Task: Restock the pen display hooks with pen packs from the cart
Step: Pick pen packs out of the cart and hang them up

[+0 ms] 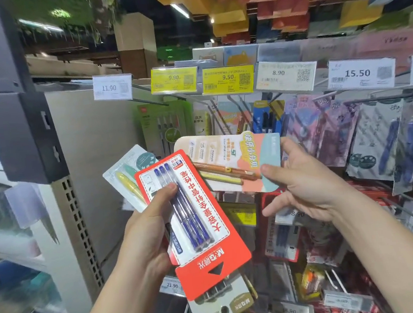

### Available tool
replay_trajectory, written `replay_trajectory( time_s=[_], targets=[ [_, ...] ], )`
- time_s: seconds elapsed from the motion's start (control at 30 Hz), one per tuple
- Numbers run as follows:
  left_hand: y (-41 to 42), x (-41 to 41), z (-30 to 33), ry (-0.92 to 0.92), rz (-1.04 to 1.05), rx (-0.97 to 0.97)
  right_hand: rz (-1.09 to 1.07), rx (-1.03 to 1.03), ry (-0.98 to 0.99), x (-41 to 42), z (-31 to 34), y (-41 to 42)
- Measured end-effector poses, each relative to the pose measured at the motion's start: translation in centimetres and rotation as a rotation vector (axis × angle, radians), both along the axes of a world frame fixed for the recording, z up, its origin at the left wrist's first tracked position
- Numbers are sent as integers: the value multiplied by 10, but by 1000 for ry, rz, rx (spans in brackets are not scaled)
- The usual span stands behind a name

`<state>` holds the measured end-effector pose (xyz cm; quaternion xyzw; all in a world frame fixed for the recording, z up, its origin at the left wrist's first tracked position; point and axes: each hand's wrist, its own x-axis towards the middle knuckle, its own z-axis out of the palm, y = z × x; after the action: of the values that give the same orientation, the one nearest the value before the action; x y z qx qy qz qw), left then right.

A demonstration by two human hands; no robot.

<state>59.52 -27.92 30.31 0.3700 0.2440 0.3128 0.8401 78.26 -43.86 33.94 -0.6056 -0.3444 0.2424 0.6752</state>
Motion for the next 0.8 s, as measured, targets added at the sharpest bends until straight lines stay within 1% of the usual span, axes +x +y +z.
replay_trajectory(
  time_s=[0.07,0.13,0.2,0.27,0.33,0.4,0.47,0.53,0.63,0.7,0.8],
  targets=[
    [1,-1,0,-3,-3,-4,16,-7,13,2,1,5],
    [1,-4,0,-3,-1,-3,-78,25,2,6,4,12],
    [3,-6,-2,-4,8,-9,-193,178,87,12,10,18],
    [3,-9,-3,-6,12,-8,-204,381,224,16,18,23],
    [4,-10,-5,-1,17,-8,-202,492,250,17,23,29],
    [5,-12,-7,-5,24,-6,-311,467,145,18,26,38],
    [6,-13,-7,-3,20,-1,-397,359,-61,15,29,48],
    [6,-14,-7,-1,11,8,-401,255,-238,8,36,58],
    [4,-15,-7,10,1,16,-423,184,-464,0,51,71],
    [3,-16,-7,10,-4,14,-459,175,-530,-2,59,78],
    [4,-18,-8,18,-17,16,-483,195,-479,-2,65,86]
  ],
)
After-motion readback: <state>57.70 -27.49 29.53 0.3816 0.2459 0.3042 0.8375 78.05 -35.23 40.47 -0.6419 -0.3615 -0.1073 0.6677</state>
